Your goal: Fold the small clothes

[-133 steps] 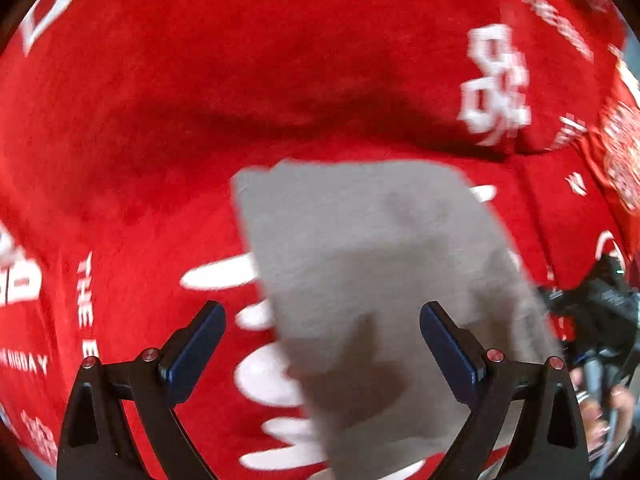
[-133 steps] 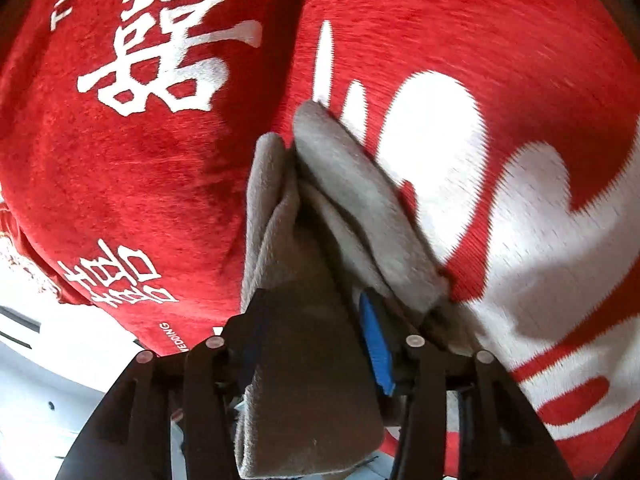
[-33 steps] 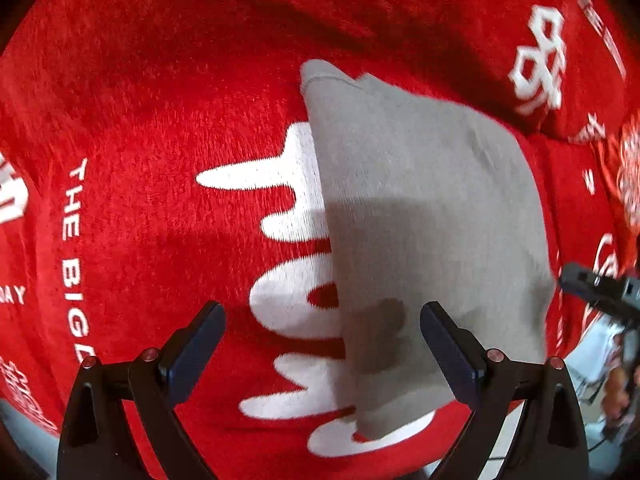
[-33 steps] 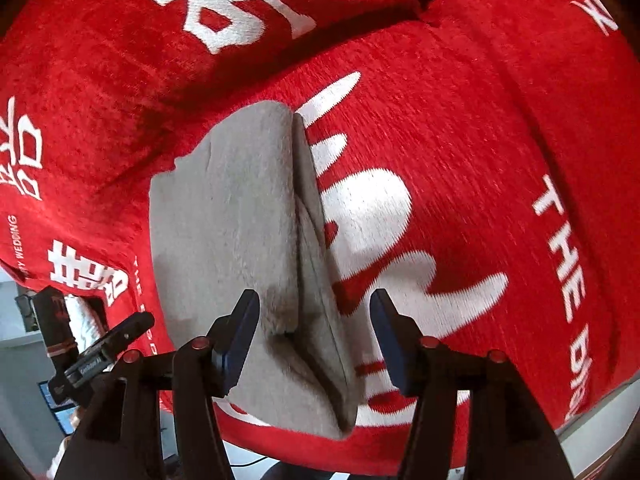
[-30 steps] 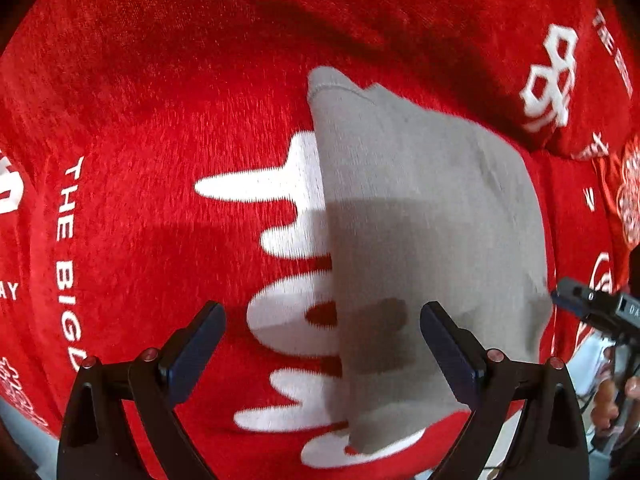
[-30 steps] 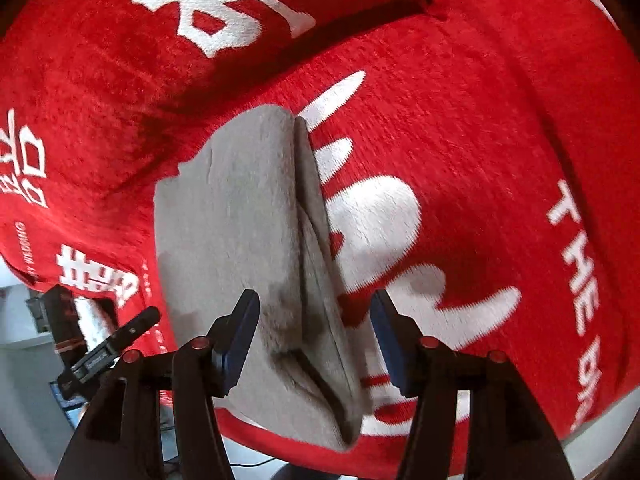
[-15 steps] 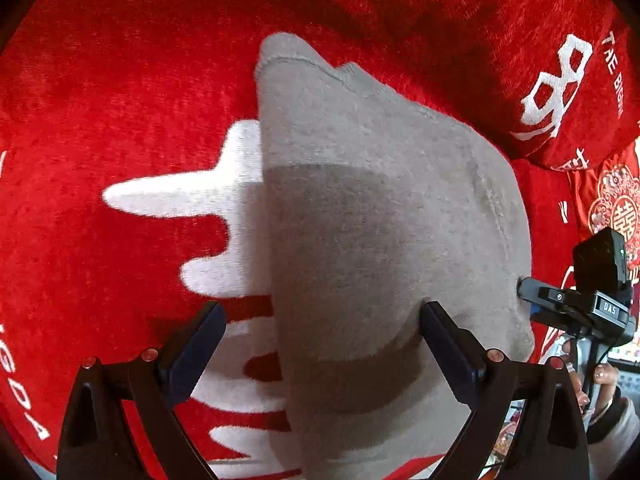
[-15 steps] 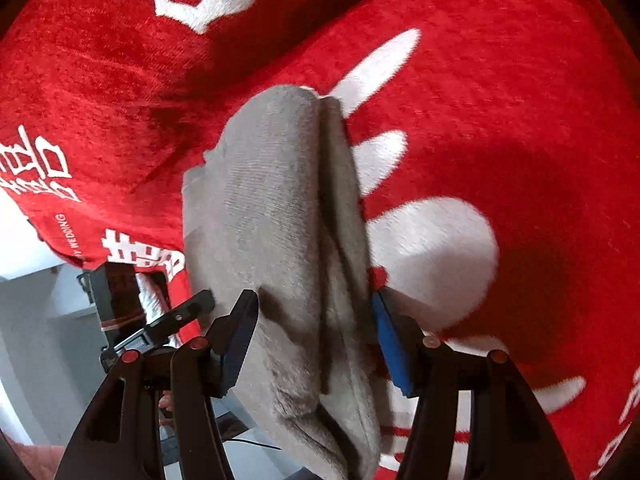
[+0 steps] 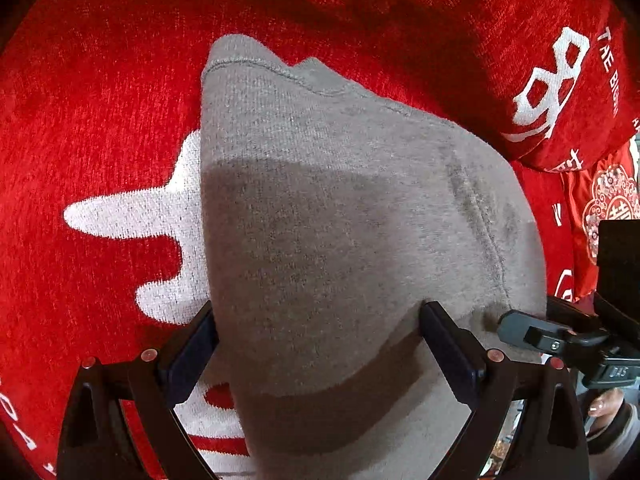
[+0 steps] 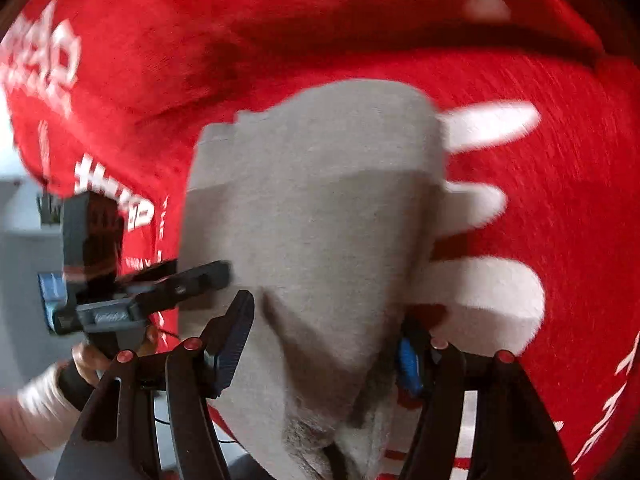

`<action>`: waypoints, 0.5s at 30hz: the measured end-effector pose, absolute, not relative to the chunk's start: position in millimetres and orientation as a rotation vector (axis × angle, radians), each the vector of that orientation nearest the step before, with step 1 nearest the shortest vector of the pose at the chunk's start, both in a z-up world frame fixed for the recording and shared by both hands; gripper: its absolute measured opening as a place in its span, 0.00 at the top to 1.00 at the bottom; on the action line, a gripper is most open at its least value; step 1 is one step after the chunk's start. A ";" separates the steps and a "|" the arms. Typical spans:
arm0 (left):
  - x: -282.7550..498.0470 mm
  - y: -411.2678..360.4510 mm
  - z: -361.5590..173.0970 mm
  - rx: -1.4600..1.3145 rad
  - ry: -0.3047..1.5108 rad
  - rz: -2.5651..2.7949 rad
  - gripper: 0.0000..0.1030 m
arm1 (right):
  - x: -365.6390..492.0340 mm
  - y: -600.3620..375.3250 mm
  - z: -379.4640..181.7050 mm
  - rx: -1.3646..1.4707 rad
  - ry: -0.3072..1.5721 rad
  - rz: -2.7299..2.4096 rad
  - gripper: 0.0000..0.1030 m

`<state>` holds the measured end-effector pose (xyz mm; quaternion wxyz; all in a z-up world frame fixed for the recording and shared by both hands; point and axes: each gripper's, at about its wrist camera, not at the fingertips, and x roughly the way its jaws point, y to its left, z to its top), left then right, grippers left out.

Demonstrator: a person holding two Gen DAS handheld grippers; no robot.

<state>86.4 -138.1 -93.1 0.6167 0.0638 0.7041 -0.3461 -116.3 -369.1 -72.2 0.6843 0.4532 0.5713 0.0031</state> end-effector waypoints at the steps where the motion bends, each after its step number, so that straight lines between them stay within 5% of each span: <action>1: 87.9 -134.9 -91.8 0.152 1.621 -0.798 0.05 | -122.2 -375.3 -77.5 1.061 1.271 0.010 0.34; 11: 86.5 -134.6 -91.7 0.168 1.618 -0.802 0.05 | -128.1 -372.4 -102.1 1.269 1.218 0.153 0.33; 15: 84.7 -137.3 -91.4 0.174 1.618 -0.800 0.05 | -105.9 -359.5 -102.7 1.249 1.204 0.160 0.25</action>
